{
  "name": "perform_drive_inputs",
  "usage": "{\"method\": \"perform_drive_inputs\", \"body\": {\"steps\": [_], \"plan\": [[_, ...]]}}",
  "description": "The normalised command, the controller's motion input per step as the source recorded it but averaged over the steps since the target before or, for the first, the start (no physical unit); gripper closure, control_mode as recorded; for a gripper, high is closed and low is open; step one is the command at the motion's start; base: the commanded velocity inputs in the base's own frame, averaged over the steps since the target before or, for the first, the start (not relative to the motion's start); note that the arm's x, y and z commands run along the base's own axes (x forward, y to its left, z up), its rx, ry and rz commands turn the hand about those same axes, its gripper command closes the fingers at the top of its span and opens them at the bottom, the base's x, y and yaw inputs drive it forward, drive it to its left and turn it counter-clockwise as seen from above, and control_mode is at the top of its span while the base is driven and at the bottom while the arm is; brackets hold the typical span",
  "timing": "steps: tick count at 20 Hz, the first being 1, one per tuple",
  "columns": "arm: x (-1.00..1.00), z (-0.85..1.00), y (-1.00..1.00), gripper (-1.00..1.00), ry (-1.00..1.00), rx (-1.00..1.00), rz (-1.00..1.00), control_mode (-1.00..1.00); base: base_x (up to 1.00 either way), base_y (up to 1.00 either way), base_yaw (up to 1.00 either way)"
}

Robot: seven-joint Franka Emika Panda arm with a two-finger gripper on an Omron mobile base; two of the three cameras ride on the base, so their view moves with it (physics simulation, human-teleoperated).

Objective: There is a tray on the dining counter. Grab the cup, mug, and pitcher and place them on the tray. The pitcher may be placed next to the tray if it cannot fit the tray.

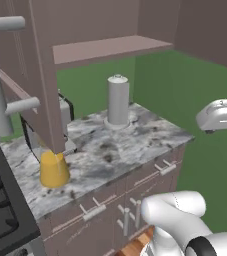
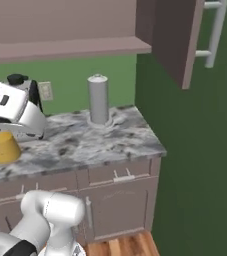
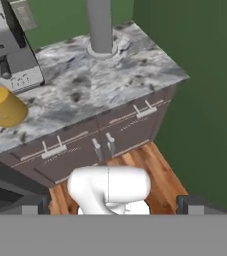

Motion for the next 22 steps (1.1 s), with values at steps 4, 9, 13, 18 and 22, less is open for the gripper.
{"method": "perform_drive_inputs", "body": {"steps": [4, 9, 13, 18, 22], "plan": [[0.0, 0.0, 0.0, -1.0, 0.0, 0.0, 0.0, 1.0, 0.68, -0.19, 0.41], [0.0, 0.0, 0.0, -1.0, 0.0, 0.0, 0.0, 1.0, 0.46, -0.03, 0.17], [0.0, 0.0, 0.0, -1.0, 0.0, 0.0, 0.0, 1.0, 0.21, 0.11, 0.14], [0.0, 0.0, 0.0, -1.0, 0.0, 0.0, 0.0, 1.0, 0.19, 0.02, 0.32], [0.0, 0.0, 0.0, -1.0, 0.0, 0.0, 0.0, 1.0, 0.18, 0.0, 0.38]]}}
